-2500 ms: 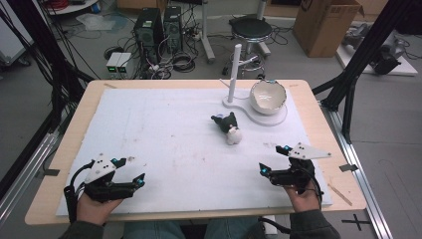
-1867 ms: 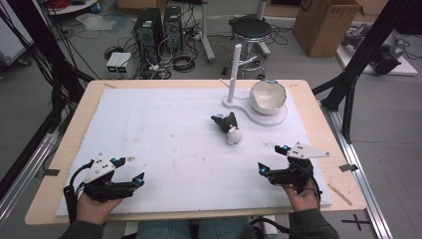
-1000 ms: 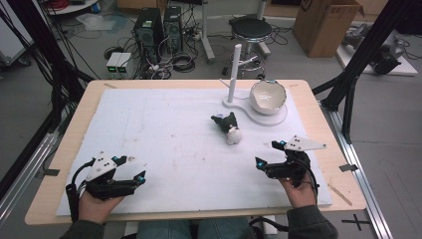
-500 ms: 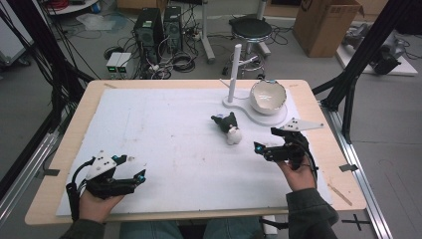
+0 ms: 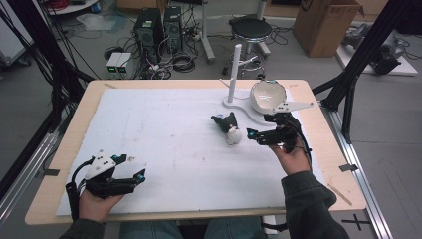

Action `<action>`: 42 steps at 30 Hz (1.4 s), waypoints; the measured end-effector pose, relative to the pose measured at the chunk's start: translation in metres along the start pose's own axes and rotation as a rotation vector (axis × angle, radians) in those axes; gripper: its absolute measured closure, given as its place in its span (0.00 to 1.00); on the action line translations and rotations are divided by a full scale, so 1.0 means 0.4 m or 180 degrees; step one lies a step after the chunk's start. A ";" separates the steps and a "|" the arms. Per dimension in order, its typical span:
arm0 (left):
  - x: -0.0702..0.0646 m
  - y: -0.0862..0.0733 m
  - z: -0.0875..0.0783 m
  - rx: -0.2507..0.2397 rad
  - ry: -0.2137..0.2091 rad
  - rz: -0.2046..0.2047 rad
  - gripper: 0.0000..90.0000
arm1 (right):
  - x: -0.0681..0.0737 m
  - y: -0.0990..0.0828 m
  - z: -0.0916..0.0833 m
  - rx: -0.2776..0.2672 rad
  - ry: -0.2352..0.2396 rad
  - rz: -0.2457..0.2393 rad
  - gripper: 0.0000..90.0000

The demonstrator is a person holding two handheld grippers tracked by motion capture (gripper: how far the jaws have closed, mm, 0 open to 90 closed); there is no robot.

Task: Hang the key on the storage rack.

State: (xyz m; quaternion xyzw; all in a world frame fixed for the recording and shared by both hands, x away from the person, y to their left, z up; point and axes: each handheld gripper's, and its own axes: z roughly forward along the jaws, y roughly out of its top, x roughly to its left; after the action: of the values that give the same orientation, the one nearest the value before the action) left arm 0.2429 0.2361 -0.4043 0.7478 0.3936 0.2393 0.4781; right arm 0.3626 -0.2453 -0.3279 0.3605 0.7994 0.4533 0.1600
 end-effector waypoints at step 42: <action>0.010 0.000 -0.009 -0.0023 0.0006 -0.0015 0.20 | -0.045 0.088 0.245 0.0511 -0.0010 0.0153 0.18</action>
State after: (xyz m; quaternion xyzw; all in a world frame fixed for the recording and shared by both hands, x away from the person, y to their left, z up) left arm 0.2424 0.2411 -0.4028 0.7449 0.3949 0.2403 0.4811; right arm 0.4473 -0.1868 -0.3523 0.3919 0.8240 0.3910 0.1209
